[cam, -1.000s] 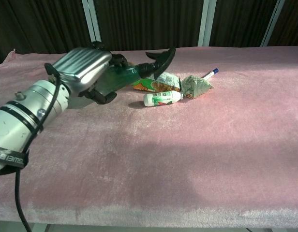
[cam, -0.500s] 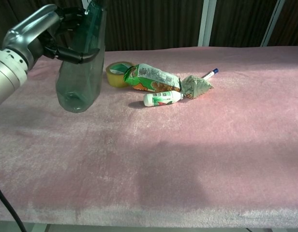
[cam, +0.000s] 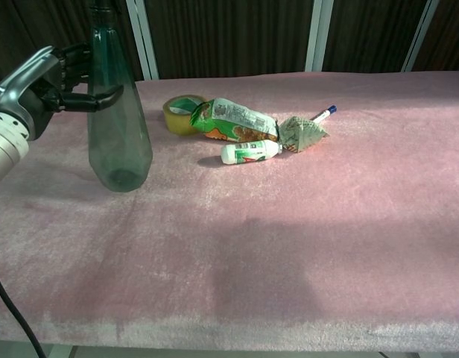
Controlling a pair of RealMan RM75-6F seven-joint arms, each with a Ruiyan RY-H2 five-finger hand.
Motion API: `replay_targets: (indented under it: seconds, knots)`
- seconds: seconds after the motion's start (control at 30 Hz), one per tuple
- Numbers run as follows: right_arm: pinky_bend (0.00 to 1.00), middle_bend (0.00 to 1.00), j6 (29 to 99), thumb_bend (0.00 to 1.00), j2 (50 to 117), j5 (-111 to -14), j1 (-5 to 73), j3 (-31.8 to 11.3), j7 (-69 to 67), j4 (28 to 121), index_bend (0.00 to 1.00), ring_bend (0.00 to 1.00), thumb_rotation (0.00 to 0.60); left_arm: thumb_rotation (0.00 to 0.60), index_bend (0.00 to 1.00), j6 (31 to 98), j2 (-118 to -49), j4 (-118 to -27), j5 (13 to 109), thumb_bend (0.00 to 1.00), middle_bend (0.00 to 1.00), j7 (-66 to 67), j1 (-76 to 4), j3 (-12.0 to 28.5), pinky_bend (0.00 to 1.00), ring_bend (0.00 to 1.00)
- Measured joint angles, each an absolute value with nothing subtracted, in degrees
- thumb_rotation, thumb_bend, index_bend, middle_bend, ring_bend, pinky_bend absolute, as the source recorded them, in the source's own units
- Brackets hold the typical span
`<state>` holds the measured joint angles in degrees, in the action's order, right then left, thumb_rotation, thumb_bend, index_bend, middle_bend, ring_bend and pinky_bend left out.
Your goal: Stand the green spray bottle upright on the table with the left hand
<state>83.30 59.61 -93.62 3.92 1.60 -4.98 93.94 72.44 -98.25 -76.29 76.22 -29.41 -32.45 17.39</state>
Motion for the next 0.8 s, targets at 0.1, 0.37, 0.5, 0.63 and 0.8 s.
replay_targets:
  seconds: [0.1, 0.37, 0.5, 0.63, 0.8]
  knots:
    - [0.00, 0.00, 83.42, 0.37, 59.64, -93.60, 3.90, 1.61, -4.89, 93.96, 0.00, 0.00, 0.600, 0.600, 0.76, 73.72, -99.71, -72.44, 78.36, 0.54, 0.52, -30.89, -32.29, 16.34, 0.00, 0.20]
    - [0.00, 0.00, 83.74, 0.37, 59.63, -93.77, 3.81, 1.71, -4.92, 93.96, 0.00, 0.00, 0.600, 0.600, 0.69, 75.00, -101.75, -66.63, 81.38, 0.53, 0.49, -34.23, -32.24, 14.17, 0.00, 0.18]
    - [0.00, 0.00, 83.54, 0.37, 59.60, -93.83, 3.88, 1.84, -4.89, 93.99, 0.00, 0.00, 0.600, 0.600, 0.56, 74.66, -101.75, -65.82, 81.73, 0.49, 0.46, -35.08, -32.41, 13.87, 0.00, 0.16]
    - [0.00, 0.00, 83.69, 0.37, 59.62, -93.78, 3.85, 1.82, -4.84, 94.03, 0.00, 0.00, 0.600, 0.600, 0.45, 74.14, -101.50, -65.57, 81.81, 0.46, 0.43, -35.34, -32.56, 13.67, 0.00, 0.13]
    - [0.00, 0.00, 83.80, 0.37, 59.66, -93.87, 3.79, 1.90, -4.71, 94.02, 0.00, 0.00, 0.600, 0.600, 0.33, 73.82, -101.36, -65.11, 81.92, 0.43, 0.37, -36.20, -32.61, 13.39, 0.00, 0.09]
